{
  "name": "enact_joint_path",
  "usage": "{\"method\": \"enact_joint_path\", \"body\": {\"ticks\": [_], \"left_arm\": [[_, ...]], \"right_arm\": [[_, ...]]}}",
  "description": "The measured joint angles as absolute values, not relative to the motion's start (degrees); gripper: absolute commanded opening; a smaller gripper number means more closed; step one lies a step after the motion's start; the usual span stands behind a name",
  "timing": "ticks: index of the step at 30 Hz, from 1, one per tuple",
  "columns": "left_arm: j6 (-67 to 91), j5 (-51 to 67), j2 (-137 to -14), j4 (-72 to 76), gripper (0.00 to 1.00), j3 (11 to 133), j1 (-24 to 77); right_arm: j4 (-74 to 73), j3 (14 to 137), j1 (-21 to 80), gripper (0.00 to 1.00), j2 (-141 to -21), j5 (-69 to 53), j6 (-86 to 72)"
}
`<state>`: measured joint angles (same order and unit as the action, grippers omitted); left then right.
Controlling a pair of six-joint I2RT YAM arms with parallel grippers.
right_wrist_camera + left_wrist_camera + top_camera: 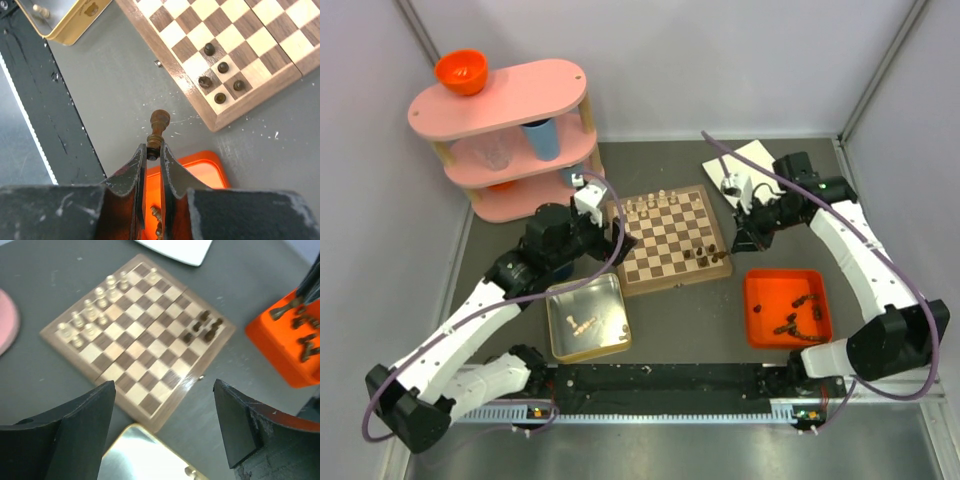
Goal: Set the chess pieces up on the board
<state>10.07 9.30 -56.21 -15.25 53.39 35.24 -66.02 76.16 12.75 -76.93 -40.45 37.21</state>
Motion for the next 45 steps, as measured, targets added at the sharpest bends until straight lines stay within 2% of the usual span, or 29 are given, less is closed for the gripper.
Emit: {"method": "enact_joint_path", "body": {"ticks": [7, 16, 26, 29, 34, 45], "left_arm": [[0.71, -2.17, -48.6, -21.08, 0.86, 49.91, 35.22], [-1.74, -7.01, -42.68, -21.52, 0.86, 42.89, 35.22], [-2.74, -18.52, -33.21, -19.07, 0.9, 39.4, 35.22], [-3.09, -23.33, -30.06, -17.8, 0.94, 38.26, 35.22], [-3.42, -28.42, -26.72, -16.47, 0.95, 36.8, 35.22], [-4.08, -31.2, -25.28, -15.44, 0.95, 36.34, 35.22]], "right_arm": [[-66.3, 83.15, 22.17, 0.0, -84.36, -37.56, 36.82], [-69.1, 92.03, 27.81, 0.0, -92.44, -35.9, 38.15], [-70.43, 100.01, 35.55, 0.0, -102.0, -25.02, 38.94], [-70.63, 101.97, 37.12, 0.0, -105.16, -22.2, 38.76], [-70.98, 104.6, 38.83, 0.0, -109.84, -19.07, 38.22], [-71.64, 107.37, 41.3, 0.01, -114.8, -16.12, 37.3]]}}
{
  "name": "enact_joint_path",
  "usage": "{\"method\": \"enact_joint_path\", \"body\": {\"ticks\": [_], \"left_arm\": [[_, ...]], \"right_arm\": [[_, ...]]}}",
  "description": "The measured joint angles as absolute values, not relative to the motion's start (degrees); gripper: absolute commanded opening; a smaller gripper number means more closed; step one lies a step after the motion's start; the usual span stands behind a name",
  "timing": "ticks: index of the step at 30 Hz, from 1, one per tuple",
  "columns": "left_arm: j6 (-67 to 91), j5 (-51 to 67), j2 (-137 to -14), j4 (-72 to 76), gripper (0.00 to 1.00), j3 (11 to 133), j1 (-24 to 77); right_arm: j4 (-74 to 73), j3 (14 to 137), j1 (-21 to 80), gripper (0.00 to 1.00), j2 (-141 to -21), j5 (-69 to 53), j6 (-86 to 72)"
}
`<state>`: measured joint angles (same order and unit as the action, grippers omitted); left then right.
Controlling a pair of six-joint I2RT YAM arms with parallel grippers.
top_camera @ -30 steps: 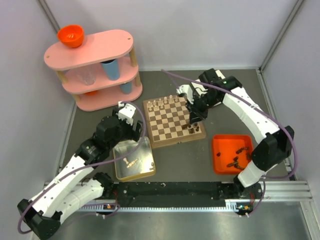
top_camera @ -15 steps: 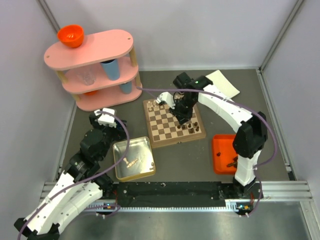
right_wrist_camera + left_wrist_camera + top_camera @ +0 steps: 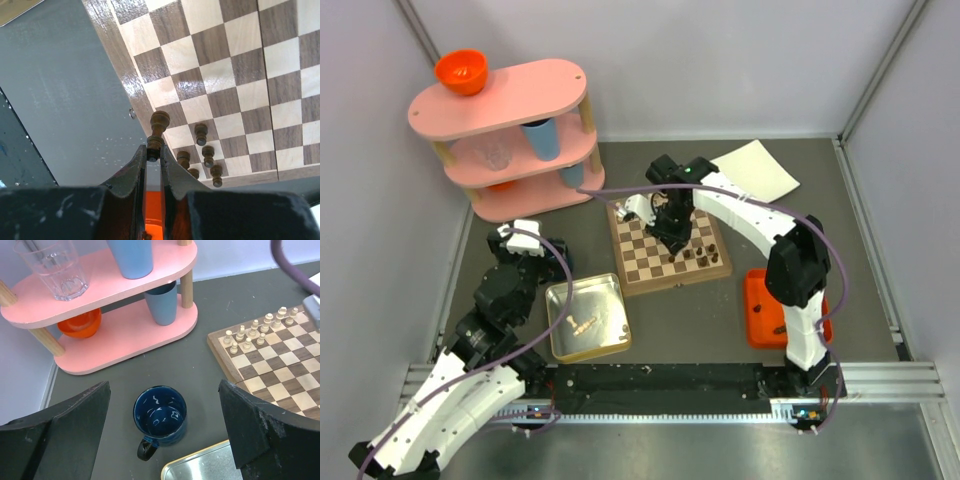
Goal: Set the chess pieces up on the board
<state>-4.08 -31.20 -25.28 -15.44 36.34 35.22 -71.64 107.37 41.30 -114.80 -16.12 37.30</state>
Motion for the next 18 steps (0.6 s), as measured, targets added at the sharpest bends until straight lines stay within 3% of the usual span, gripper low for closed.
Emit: {"method": "enact_joint_path", "body": {"ticks": [18], "left_arm": [[-4.51, -31.35, -24.58, -15.33, 0.94, 36.18, 35.22]], "right_arm": [[-71.66, 107.81, 44.14, 0.01, -120.2, -15.62, 37.06]]}}
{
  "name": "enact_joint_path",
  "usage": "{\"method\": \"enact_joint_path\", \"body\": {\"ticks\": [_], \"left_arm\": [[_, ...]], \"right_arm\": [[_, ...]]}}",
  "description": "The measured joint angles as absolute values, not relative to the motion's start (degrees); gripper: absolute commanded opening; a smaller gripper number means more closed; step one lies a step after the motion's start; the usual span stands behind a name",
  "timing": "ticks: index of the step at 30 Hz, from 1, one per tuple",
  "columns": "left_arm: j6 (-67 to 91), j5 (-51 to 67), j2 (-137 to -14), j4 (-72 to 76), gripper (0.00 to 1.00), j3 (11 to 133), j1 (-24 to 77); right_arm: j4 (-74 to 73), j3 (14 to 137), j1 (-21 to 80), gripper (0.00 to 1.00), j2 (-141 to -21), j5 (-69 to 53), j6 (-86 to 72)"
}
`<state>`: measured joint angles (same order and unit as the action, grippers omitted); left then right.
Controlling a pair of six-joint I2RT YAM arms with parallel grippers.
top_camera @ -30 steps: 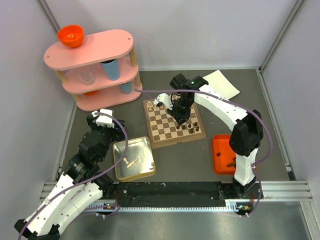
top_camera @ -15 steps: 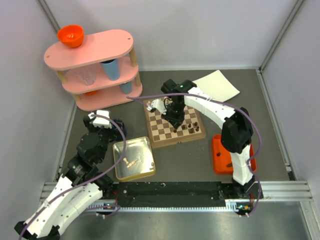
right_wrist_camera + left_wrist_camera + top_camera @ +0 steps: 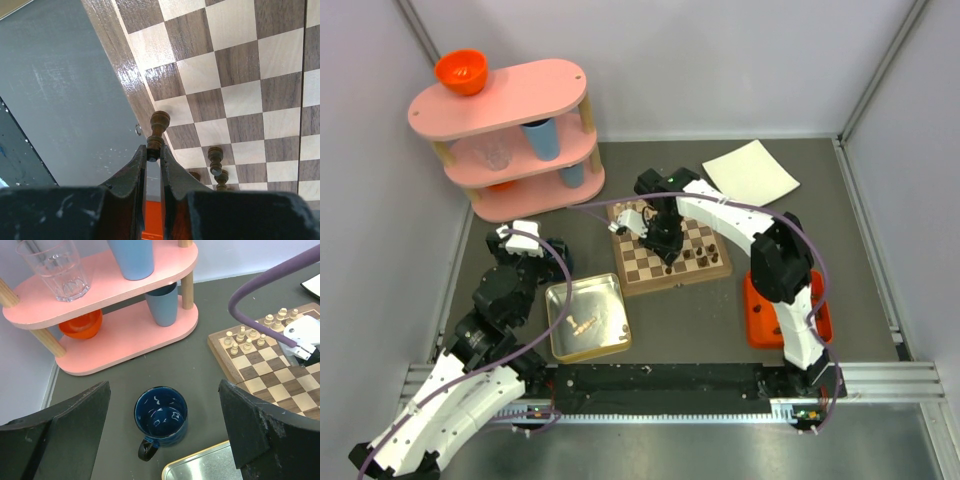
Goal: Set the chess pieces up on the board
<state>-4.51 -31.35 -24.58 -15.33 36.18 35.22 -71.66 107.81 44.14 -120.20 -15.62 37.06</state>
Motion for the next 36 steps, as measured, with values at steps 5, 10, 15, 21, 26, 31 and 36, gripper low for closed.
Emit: {"method": "enact_joint_path", "body": {"ticks": [5, 10, 15, 21, 26, 31, 36], "left_arm": [[-4.51, -31.35, -24.58, -15.31, 0.94, 36.18, 35.22], [-4.51, -31.33, -24.58, -15.14, 0.94, 36.16, 35.22], [-4.51, -31.29, -24.58, -15.0, 0.94, 36.16, 35.22], [-4.54, -31.09, -24.58, -15.0, 0.94, 36.16, 35.22], [-4.6, -30.94, -24.58, -15.0, 0.94, 36.14, 35.22], [-4.64, -30.92, -24.49, -14.98, 0.94, 35.97, 35.22], [-4.64, -30.92, -24.49, -14.98, 0.94, 35.97, 35.22]], "right_arm": [[-71.64, 107.83, 44.14, 0.01, -121.49, -14.63, 36.8], [-71.64, 108.57, 44.14, 0.01, -122.13, -13.8, 36.51], [-71.4, 109.25, 44.14, 0.02, -122.13, -13.54, 36.14], [-71.42, 109.25, 44.14, 0.02, -122.15, -13.56, 35.86], [-71.42, 109.25, 44.21, 0.03, -122.15, -13.58, 35.81], [-71.4, 109.25, 44.58, 0.04, -122.34, -13.58, 35.79], [-71.42, 109.25, 45.01, 0.05, -122.5, -13.58, 35.79]]}}
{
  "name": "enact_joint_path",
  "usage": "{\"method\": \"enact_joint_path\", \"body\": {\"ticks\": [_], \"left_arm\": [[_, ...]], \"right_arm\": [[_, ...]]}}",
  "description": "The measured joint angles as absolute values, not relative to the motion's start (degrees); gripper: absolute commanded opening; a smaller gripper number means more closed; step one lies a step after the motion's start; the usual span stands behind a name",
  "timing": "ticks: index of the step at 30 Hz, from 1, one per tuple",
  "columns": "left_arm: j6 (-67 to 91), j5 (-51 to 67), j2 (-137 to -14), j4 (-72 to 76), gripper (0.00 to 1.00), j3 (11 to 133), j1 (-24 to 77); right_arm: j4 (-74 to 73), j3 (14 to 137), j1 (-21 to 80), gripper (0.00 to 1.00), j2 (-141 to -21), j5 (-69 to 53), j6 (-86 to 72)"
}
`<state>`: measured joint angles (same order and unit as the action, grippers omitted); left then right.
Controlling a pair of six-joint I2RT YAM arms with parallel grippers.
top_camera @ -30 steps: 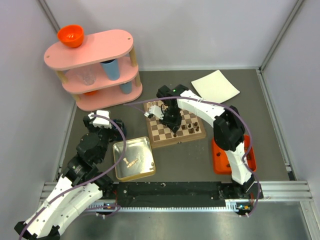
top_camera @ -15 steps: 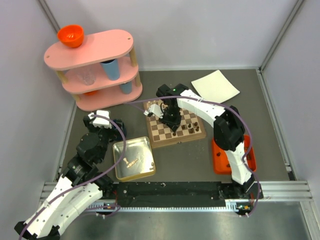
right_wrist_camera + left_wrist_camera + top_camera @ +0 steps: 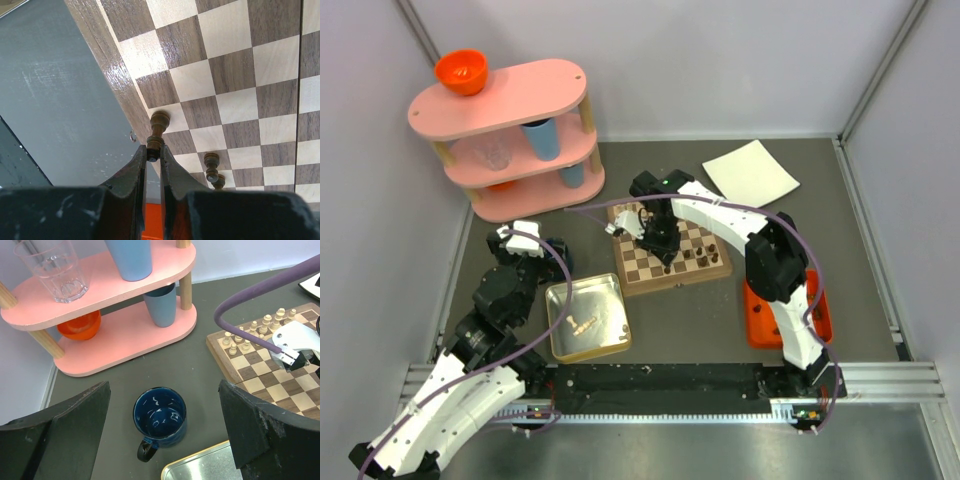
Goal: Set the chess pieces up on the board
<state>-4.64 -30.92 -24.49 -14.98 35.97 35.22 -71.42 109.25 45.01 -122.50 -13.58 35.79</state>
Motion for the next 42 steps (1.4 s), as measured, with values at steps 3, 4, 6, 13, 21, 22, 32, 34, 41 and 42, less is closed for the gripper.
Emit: {"method": "enact_joint_path", "body": {"ticks": [3, 4, 6, 13, 21, 22, 32, 34, 41, 42], "left_arm": [[-4.67, -30.92, -24.47, -14.98, 0.94, 35.97, 35.22], [-4.67, -30.92, -24.47, -14.98, 0.94, 35.97, 35.22], [-4.67, -30.92, -24.47, -14.98, 0.94, 35.94, 35.22], [-4.67, -30.92, -24.47, -14.98, 0.94, 35.94, 35.22], [-4.67, -30.92, -24.45, -14.98, 0.94, 35.94, 35.22], [-4.67, -30.92, -24.38, -14.98, 0.94, 35.94, 35.22], [-4.67, -30.89, -24.1, -14.96, 0.94, 35.94, 35.22], [-4.67, -30.89, -24.1, -14.96, 0.94, 35.94, 35.22], [-4.67, -30.89, -24.1, -14.96, 0.94, 35.94, 35.22], [-4.67, -30.89, -24.1, -14.98, 0.94, 35.94, 35.22]], "right_arm": [[-71.4, 109.25, 45.06, 0.06, -122.5, -13.56, 35.77], [-71.4, 109.25, 45.06, 0.06, -122.5, -13.54, 35.77], [-71.4, 109.25, 45.06, 0.07, -122.5, -13.45, 35.77], [-71.4, 109.25, 45.08, 0.07, -122.5, -12.51, 35.7], [-71.4, 109.25, 45.12, 0.1, -122.52, -12.05, 35.66], [-71.4, 109.25, 45.12, 0.11, -122.52, -12.08, 35.59], [-71.4, 109.25, 45.15, 0.19, -122.52, -12.12, 35.31], [-71.4, 109.25, 45.15, 0.2, -122.52, -12.12, 35.31], [-71.4, 109.25, 45.15, 0.24, -122.52, -12.73, 35.29], [-71.42, 109.25, 45.15, 0.24, -122.52, -12.97, 35.27]]}}
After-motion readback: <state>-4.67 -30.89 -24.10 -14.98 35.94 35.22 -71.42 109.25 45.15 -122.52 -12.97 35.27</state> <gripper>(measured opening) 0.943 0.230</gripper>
